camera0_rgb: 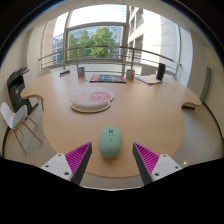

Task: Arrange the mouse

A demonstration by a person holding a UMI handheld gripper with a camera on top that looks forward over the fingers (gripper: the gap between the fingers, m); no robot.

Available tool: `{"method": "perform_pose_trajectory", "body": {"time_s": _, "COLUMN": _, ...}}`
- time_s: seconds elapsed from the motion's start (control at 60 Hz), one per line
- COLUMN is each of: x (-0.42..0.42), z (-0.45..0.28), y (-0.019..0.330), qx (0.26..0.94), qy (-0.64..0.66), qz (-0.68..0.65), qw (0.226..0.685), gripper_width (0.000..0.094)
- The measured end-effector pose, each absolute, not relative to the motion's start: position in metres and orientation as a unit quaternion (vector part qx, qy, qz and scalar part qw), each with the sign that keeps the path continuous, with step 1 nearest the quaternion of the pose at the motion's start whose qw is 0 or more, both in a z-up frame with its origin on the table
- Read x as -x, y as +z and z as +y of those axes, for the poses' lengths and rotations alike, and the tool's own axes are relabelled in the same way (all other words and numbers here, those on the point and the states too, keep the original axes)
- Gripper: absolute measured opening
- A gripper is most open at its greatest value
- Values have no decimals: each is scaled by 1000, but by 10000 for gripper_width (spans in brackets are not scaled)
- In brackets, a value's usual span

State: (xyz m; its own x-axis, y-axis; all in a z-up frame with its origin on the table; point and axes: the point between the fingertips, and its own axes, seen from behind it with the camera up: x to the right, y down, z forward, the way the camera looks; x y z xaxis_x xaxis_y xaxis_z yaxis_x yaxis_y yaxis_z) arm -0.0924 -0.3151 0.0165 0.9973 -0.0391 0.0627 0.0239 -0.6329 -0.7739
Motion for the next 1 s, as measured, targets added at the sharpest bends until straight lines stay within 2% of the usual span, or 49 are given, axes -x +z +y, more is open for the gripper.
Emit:
{"method": "perform_pose_trajectory", "body": {"time_s": 0.067, "x": 92, "z": -289, "y": 0, "qx": 906, "qy": -39, "qz": 9, "qw": 422, "gripper_width": 819}}
{"method": "perform_pose_trajectory", "body": {"time_s": 0.117, "x": 90, "z": -271, "y": -14, "qx": 911, "qy": -34, "qz": 10, "qw": 411, "gripper_width": 763}}
{"method": "perform_pose_trajectory", "body": {"time_s": 0.167, "x": 96, "z": -270, "y": -16, "qx": 912, "qy": -27, "qz": 18, "qw": 409, "gripper_width": 670}}
{"method": "perform_pose_trajectory", "body": {"time_s": 0.217, "x": 98, "z": -264, "y": -17, "qx": 911, "qy": -19, "qz": 24, "qw": 412, "gripper_width": 521}}
{"method": "perform_pose_trajectory", "body": {"time_s": 0.45, "x": 98, "z": -261, "y": -17, "qx": 909, "qy": -19, "qz": 35, "qw": 416, "gripper_width": 411}}
{"method": "perform_pose_trajectory", "body": {"time_s": 0.6, "x": 92, "z": -261, "y": -7, "qx": 913, "qy": -6, "qz": 54, "qw": 405, "gripper_width": 386}}
{"method": "perform_pose_trajectory", "body": {"time_s": 0.7, "x": 72, "z": -241, "y": 33, "qx": 899, "qy": -19, "qz": 69, "qw": 431, "gripper_width": 388}}
{"method": "perform_pose_trajectory", "body": {"time_s": 0.85, "x": 38, "z": -173, "y": 138, "qx": 856, "qy": -45, "qz": 81, "qw": 509, "gripper_width": 387}}
{"method": "perform_pose_trajectory", "body": {"time_s": 1.0, "x": 62, "z": -89, "y": 213, "qx": 819, "qy": -44, "qz": 65, "qw": 568, "gripper_width": 386}}
